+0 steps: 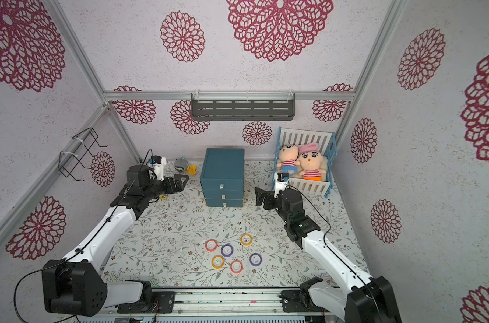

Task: Place the transparent tape into the drawer according to color
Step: Open the drawer in the storage box.

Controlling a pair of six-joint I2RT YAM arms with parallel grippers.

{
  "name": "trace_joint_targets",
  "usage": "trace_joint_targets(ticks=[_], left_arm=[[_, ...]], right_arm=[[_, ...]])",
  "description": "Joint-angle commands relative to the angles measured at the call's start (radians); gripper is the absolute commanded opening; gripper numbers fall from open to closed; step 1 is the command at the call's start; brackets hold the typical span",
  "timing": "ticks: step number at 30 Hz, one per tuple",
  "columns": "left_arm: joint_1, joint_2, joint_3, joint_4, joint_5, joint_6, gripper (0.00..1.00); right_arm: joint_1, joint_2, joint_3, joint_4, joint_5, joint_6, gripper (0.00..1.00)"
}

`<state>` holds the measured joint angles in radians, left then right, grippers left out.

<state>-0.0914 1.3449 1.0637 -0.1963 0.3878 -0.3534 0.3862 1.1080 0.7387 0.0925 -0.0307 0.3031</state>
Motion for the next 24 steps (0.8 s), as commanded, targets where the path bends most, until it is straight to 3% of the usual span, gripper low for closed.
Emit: trace_joint_targets(ticks=[1, 5, 24], left_arm=[[-0.016, 0.038, 0.029, 0.031, 0.133, -0.033, 0.97], [-0.059, 0.075, 0.06, 0.032, 0.183, -0.032, 0.97], [-0.176, 0.256, 0.159, 0.083, 0.173, -0.044, 0.97]], right_arm=[[0.003, -0.011, 0.065, -0.008, -0.113, 0.059, 0.99], [0.003, -0.003, 0.093, -0.04, -0.126, 0.067, 0.99], [0.005, -0.011, 0.065, -0.022, -0.157, 0.086, 0.99]])
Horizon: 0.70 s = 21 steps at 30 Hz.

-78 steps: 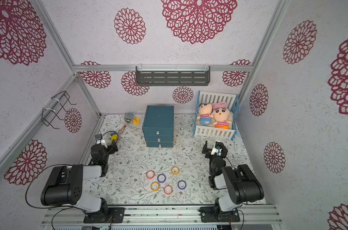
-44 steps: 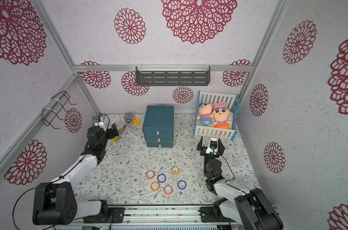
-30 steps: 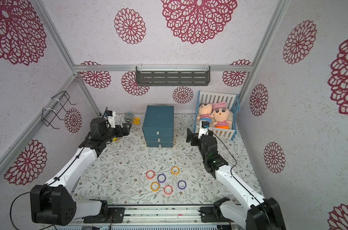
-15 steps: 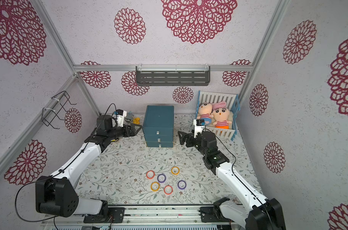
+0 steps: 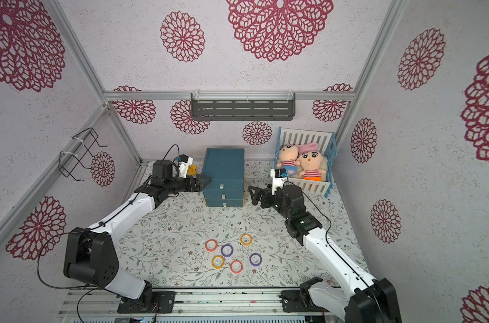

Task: Place the transparent tape into the drawer according to color
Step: Open the drawer in the storage box.

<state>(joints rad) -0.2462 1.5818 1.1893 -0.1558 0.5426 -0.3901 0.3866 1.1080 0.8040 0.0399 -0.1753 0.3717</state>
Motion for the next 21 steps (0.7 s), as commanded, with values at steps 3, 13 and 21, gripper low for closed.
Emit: trace_joint_targets(ticks=[3, 13, 21], left_arm=[[-0.05, 0.024, 0.047, 0.045, 0.025, -0.012, 0.97], [-0.13, 0.014, 0.062, 0.028, 0.033, -0.025, 0.97], [-0.123, -0.115, 0.066, -0.091, -0.115, 0.026, 0.97]], right_arm=[[0.004, -0.006, -0.004, 0.035, -0.015, 0.019, 0.99], [0.003, 0.024, -0.013, 0.065, -0.053, 0.045, 0.99], [0.034, 0.037, 0.054, 0.022, -0.092, 0.123, 0.99]])
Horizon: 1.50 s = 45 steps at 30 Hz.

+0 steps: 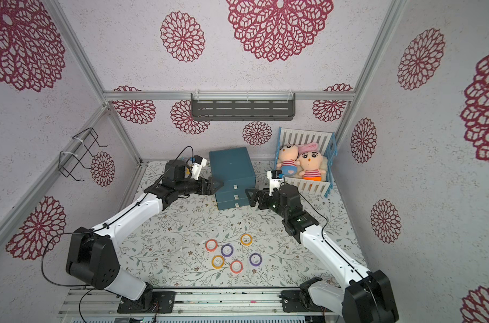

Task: Place the transparent tape into the drawer according to color
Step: Open the drawer in the storage box.

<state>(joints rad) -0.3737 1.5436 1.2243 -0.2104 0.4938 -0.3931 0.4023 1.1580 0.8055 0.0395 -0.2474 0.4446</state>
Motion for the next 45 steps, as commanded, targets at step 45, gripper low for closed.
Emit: trace_joint_targets(ticks=[45], left_arm=[[0.084, 0.139, 0.184, -0.143, 0.022, -0.098, 0.83]], right_arm=[[0.157, 0.309, -0.034, 0.476, 0.075, 0.554, 0.73]])
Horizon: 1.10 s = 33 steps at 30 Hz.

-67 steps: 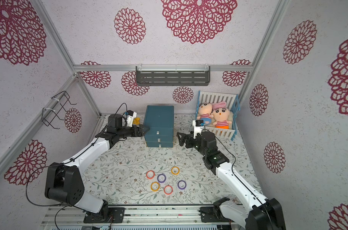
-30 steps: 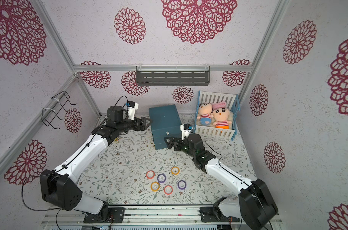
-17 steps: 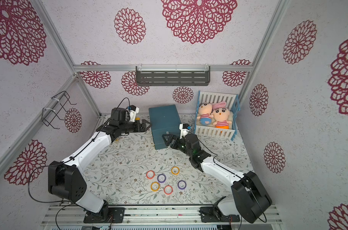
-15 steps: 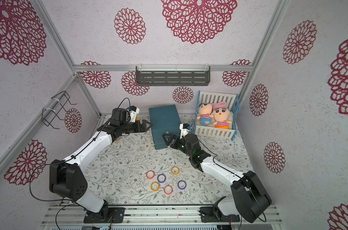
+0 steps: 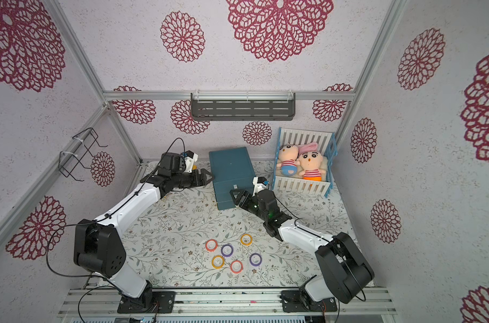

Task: Place the transparent tape into the drawer according to color
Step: Open the drawer in the storage box.

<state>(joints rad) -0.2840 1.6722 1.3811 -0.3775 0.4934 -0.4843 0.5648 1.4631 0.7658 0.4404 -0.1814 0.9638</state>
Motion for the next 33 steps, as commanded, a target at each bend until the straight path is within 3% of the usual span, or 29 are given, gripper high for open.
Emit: trace_joint_targets(ticks=[1, 20, 33], left_arm=[[-0.007, 0.012, 0.027, 0.025, 0.022, -0.005, 0.83], [-0.014, 0.032, 0.024, 0.03, 0.048, -0.008, 0.68], [-0.015, 0.03, 0.016, 0.035, 0.059, -0.01, 0.67]], right_arm=[[-0.008, 0.01, 0.007, 0.083, 0.005, 0.04, 0.72], [-0.037, 0.087, 0.045, 0.136, -0.02, 0.092, 0.59], [-0.036, 0.128, 0.102, 0.149, -0.014, 0.121, 0.44]])
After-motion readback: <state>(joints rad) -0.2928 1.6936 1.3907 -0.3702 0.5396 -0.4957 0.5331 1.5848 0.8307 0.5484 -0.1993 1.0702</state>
